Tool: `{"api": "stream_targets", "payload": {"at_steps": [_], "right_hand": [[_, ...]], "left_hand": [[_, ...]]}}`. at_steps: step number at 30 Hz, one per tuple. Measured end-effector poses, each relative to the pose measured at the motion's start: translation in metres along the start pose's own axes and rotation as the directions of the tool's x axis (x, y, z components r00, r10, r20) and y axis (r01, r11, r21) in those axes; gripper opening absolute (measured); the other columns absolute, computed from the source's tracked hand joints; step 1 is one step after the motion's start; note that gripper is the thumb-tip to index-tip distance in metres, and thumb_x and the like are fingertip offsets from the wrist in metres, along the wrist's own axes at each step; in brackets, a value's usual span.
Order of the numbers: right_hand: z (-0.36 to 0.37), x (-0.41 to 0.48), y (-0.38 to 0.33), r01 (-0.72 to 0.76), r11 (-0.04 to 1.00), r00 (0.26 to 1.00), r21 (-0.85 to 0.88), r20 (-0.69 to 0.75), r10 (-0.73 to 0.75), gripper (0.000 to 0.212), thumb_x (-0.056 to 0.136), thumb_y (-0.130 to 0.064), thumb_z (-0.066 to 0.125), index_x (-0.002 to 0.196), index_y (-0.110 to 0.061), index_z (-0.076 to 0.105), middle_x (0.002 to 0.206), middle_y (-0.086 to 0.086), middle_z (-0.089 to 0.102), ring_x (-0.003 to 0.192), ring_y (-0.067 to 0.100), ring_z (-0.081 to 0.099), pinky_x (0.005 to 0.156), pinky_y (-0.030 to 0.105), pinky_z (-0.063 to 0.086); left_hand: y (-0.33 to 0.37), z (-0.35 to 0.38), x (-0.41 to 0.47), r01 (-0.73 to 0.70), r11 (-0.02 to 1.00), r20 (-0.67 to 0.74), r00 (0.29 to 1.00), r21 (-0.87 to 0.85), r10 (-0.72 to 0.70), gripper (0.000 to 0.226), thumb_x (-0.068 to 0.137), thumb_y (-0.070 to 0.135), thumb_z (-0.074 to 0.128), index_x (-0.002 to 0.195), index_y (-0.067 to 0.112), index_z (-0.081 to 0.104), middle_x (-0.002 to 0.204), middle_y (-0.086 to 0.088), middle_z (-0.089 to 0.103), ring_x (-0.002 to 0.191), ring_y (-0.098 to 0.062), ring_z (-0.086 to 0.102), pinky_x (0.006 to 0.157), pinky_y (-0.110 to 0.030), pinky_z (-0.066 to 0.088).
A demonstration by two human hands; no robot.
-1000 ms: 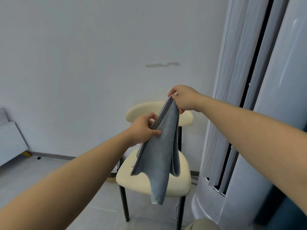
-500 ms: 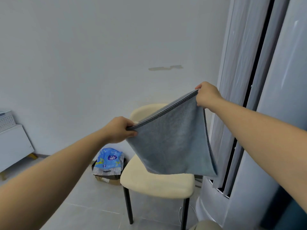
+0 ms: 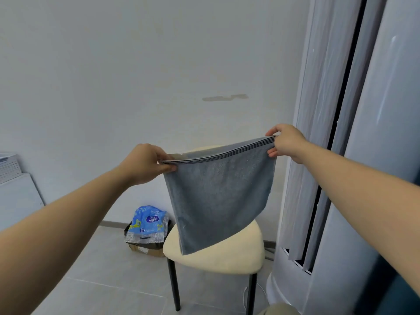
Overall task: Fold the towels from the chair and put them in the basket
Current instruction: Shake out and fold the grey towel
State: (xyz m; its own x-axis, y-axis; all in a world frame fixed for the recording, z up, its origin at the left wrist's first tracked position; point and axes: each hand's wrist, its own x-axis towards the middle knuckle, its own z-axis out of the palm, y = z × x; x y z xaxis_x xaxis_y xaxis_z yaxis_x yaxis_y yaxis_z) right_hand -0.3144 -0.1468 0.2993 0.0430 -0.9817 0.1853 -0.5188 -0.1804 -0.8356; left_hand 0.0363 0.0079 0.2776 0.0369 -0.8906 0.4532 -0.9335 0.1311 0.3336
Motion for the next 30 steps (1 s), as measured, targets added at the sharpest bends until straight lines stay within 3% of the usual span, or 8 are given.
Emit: {"api": "stream_targets", "payload": {"at_steps": [5,10,14,18,21,26,30], "right_hand": [[-0.004,-0.004,0.005,-0.003,1.000,0.998,-0.018,0.058,0.004,0.039,0.097,0.009,0.035,0.123,-0.005,0.060,0.101,0.020,0.065,0.084,0.034,0.072,0.083,0.044,0.061],[-0.009,-0.012,0.007,0.006,1.000,0.994,0.003,0.112,-0.006,0.033,0.101,0.002,0.036,0.124,-0.003,0.059,0.098,0.021,0.067,0.079,0.030,0.070,0.077,0.038,0.062],[-0.014,-0.020,0.010,0.066,0.996,0.971,0.057,0.225,-0.077,0.025,0.100,-0.007,0.057,0.123,0.001,0.061,0.105,0.022,0.068,0.076,0.026,0.072,0.071,0.033,0.063],[-0.018,-0.030,0.007,0.127,0.991,0.956,0.038,0.263,-0.133,0.024,0.098,-0.010,0.062,0.119,0.000,0.063,0.101,0.021,0.066,0.070,0.024,0.071,0.067,0.034,0.064],[-0.014,-0.037,0.001,0.175,0.985,0.943,-0.011,0.288,-0.165,0.019,0.097,-0.012,0.063,0.113,-0.001,0.062,0.094,0.020,0.066,0.066,0.024,0.070,0.066,0.036,0.064],[-0.009,-0.042,-0.001,0.241,0.952,0.915,-0.190,0.372,-0.157,0.016,0.093,-0.016,0.070,0.103,-0.005,0.065,0.087,0.017,0.068,0.059,0.018,0.068,0.055,0.030,0.060],[-0.003,-0.029,0.010,0.222,0.956,0.875,-0.192,0.472,-0.108,0.017,0.089,-0.018,0.076,0.100,-0.006,0.072,0.075,0.010,0.065,0.057,0.016,0.063,0.058,0.030,0.058]], "left_hand": [[0.015,-0.011,-0.004,-0.072,0.997,-0.088,0.993,0.007,0.073,0.008,0.083,0.027,0.081,0.087,0.021,0.078,0.080,0.003,0.070,0.076,-0.011,0.062,0.073,-0.028,0.048],[0.010,-0.014,-0.001,0.014,1.000,-0.045,0.999,-0.026,-0.015,0.012,0.096,0.025,0.063,0.095,0.017,0.072,0.077,0.002,0.067,0.069,-0.013,0.059,0.068,-0.031,0.048],[0.001,-0.014,-0.002,0.093,0.993,-0.072,0.993,-0.078,-0.098,0.006,0.093,0.022,0.065,0.098,0.023,0.061,0.082,0.001,0.065,0.071,-0.021,0.060,0.063,-0.031,0.048],[-0.012,-0.020,-0.003,0.184,0.979,0.012,0.983,-0.082,-0.184,0.018,0.091,0.020,0.066,0.109,0.025,0.067,0.096,-0.001,0.069,0.083,-0.020,0.062,0.074,-0.032,0.048],[-0.015,-0.020,-0.004,0.226,0.974,0.030,0.974,0.008,-0.226,0.014,0.088,0.017,0.065,0.098,0.019,0.075,0.092,0.000,0.073,0.089,-0.022,0.064,0.079,-0.033,0.051],[-0.017,-0.014,-0.006,0.354,0.935,0.170,0.922,-0.014,-0.347,0.009,0.086,0.011,0.061,0.086,0.012,0.070,0.064,-0.006,0.073,0.064,-0.020,0.065,0.057,-0.026,0.047],[-0.022,-0.001,0.000,0.430,0.894,0.224,0.890,-0.123,-0.397,0.010,0.091,0.003,0.052,0.090,0.005,0.062,0.074,-0.014,0.075,0.072,-0.024,0.074,0.055,-0.027,0.052]]}}
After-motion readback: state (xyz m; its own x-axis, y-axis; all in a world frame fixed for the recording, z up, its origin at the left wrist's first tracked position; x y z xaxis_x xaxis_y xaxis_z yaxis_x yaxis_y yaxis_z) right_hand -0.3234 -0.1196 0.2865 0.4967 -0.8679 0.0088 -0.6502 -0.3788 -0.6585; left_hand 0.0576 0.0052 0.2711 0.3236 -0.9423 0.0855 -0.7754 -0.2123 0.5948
